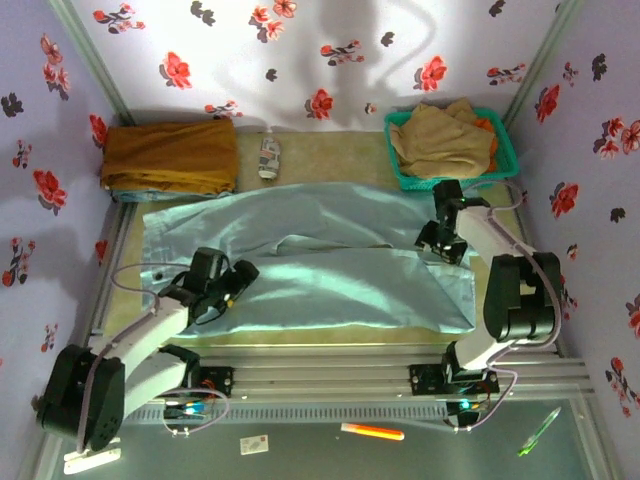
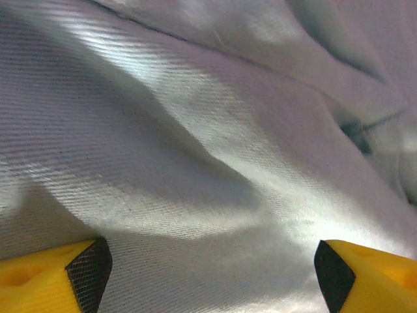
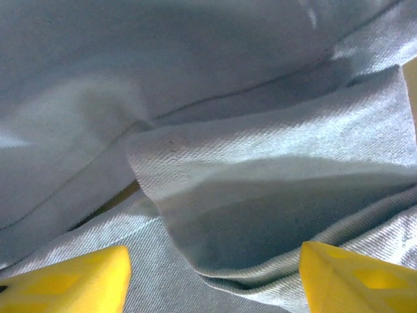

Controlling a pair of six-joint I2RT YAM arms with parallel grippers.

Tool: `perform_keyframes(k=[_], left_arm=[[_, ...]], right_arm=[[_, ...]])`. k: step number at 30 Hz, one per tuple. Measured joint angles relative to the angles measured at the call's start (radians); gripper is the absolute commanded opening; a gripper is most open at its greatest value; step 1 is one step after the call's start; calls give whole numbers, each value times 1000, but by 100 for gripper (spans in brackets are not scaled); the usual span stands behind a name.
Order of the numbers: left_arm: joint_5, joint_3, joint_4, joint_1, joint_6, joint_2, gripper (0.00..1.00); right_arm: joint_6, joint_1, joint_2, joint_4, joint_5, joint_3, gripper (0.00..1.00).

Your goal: Fold and stack the trousers

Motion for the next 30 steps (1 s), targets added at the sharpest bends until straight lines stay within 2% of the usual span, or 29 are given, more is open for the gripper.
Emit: perform_keyframes(k=[8, 16, 19, 21, 25, 27, 30], left_arm=[[43, -24, -5, 199, 9, -40, 85], [52, -12, -119, 234, 73, -92, 84], [54, -10, -151, 238, 85, -109, 84], [54, -10, -164, 238, 90, -118, 84], [55, -4, -176, 238, 97, -123, 85], [56, 6, -175, 239, 100, -122, 85], [62, 21, -172, 241, 103, -117, 85]], right_arm=[[-67, 47, 69, -8, 10, 11, 73], [-99, 136, 71, -29, 2, 11, 74], [-99, 163, 71, -48, 16, 11, 72], [-97, 172, 71, -55, 32, 9, 64], [-91, 174, 73, -66, 53, -6, 39], [-85, 174, 74, -68, 63, -15, 34], [-75, 174, 76, -71, 71, -23, 17]])
